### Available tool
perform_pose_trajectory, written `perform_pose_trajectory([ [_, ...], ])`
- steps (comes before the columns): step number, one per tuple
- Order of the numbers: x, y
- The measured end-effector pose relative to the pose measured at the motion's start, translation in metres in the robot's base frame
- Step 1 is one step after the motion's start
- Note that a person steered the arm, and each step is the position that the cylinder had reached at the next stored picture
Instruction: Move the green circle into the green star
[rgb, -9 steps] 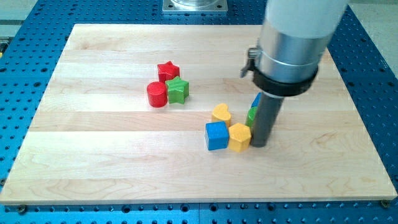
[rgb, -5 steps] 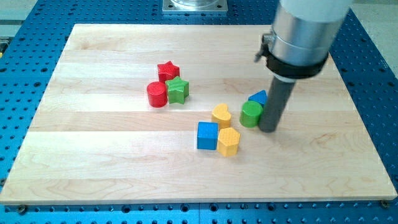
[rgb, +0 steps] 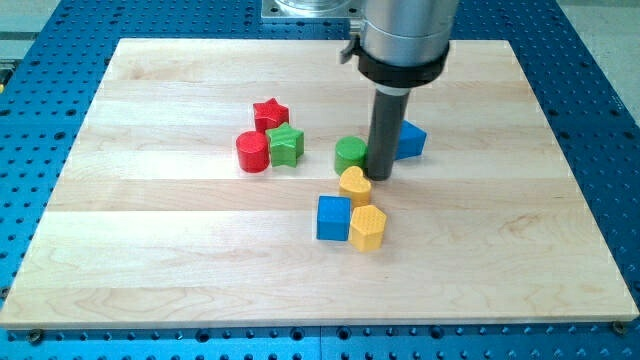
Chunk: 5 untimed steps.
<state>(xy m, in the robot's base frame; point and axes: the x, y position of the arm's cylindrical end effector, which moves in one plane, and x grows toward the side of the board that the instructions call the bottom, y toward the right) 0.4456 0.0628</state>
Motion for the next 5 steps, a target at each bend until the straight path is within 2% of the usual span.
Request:
perform_pose_trajectory([
  [3,-0.017,-0.051],
  [5,-0.017,-0.059],
])
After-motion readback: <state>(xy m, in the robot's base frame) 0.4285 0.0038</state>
